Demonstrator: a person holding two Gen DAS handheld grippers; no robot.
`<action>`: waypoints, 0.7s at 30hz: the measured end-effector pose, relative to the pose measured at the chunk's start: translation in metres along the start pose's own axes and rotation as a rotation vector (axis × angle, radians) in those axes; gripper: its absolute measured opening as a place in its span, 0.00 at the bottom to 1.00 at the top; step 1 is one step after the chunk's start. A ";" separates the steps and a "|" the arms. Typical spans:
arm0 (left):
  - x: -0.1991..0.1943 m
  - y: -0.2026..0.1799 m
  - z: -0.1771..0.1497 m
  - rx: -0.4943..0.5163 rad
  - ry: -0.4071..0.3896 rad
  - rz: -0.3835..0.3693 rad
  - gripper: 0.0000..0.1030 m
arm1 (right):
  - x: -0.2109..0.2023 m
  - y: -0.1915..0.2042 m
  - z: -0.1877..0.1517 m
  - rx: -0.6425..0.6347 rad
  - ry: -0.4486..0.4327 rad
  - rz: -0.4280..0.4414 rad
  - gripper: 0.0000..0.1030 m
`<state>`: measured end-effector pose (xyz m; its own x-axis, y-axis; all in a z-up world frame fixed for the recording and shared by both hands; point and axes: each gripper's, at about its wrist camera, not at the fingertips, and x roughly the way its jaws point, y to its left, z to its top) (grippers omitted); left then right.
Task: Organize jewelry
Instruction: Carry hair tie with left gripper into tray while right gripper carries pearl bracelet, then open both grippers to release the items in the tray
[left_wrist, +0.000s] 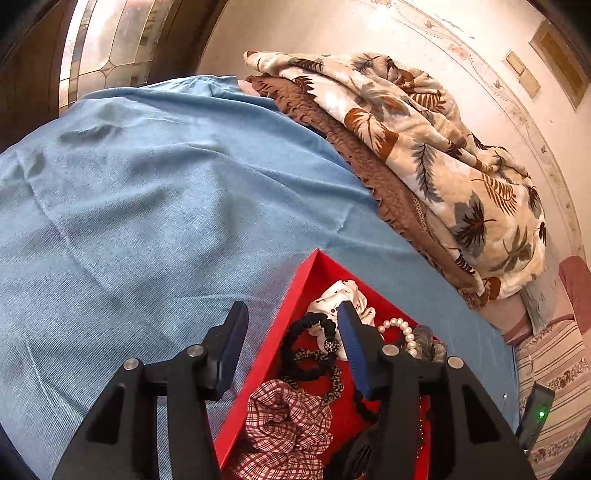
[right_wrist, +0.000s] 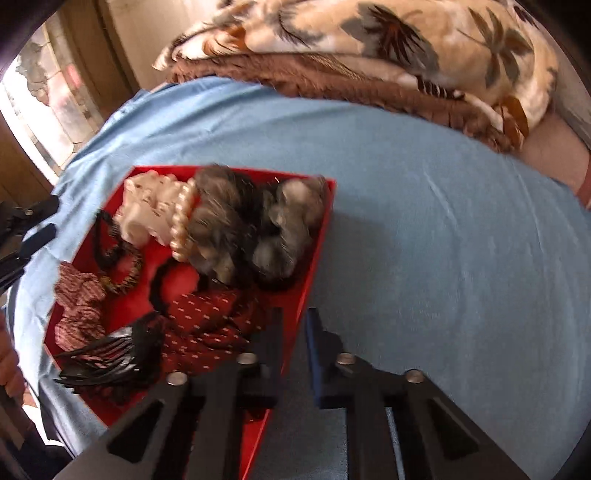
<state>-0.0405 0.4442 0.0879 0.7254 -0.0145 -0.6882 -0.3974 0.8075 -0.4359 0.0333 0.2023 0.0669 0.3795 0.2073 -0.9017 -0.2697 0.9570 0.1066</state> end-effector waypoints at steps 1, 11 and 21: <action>0.000 -0.001 -0.001 0.008 0.000 0.004 0.48 | 0.000 0.000 -0.001 0.006 -0.005 0.000 0.11; 0.003 -0.019 -0.008 0.099 0.005 0.034 0.48 | -0.012 -0.017 -0.016 0.074 -0.013 -0.036 0.08; -0.007 -0.027 -0.014 0.160 -0.029 0.086 0.50 | -0.031 -0.029 -0.028 0.112 -0.064 0.021 0.14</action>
<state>-0.0426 0.4148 0.0963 0.7092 0.0736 -0.7012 -0.3658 0.8886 -0.2768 0.0045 0.1619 0.0800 0.4313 0.2365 -0.8707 -0.1785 0.9683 0.1746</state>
